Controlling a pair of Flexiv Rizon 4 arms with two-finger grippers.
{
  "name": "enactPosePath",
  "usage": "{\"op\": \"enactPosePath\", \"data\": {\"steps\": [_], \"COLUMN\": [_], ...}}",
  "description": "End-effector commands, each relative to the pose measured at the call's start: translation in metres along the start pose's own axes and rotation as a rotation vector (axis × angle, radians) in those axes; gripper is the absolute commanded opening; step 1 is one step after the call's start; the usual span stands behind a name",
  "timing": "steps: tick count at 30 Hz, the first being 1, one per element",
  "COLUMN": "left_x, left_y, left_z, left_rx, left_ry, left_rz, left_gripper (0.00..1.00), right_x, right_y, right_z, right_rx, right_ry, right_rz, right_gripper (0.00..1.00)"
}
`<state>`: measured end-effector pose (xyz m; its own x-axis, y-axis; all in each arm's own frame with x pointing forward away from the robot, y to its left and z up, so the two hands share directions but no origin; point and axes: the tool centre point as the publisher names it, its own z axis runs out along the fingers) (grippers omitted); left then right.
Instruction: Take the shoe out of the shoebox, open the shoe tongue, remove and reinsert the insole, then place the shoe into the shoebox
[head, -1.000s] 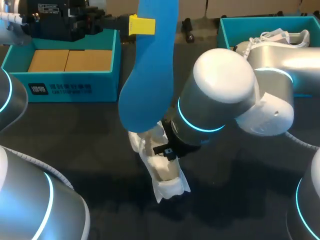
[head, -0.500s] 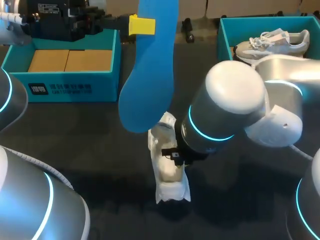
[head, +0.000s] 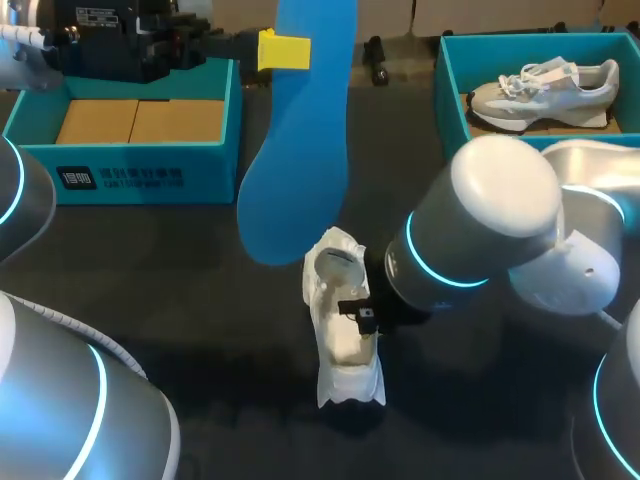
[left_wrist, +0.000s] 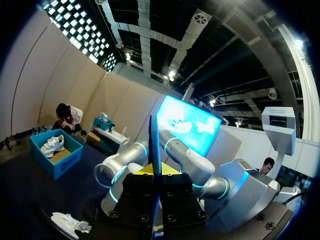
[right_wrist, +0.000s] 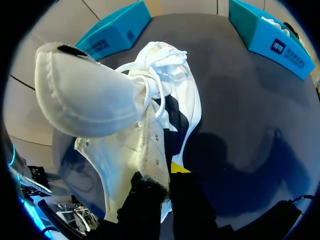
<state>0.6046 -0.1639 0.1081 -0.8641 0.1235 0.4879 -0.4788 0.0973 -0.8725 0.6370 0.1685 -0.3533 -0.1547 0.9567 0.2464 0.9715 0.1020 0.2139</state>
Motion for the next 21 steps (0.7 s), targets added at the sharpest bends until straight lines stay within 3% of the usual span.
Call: {"op": "enactPosePath", "data": {"steps": [1, 21], "left_x": [-0.001, -0.001], "left_y": [0.000, 0.000], "left_z": [0.001, 0.001], "left_rx": [-0.002, -0.002], "left_ry": [0.001, 0.001], "left_rz": [0.000, 0.000], "left_gripper": [0.00, 0.00], "right_x": [-0.006, -0.015], "right_y": [0.001, 0.011], "right_z": [0.008, 0.022], "right_rx": [0.000, 0.025], "right_ry": [0.084, 0.112], "right_rz": [-0.006, 0.005], "right_gripper": [0.00, 0.00]}}
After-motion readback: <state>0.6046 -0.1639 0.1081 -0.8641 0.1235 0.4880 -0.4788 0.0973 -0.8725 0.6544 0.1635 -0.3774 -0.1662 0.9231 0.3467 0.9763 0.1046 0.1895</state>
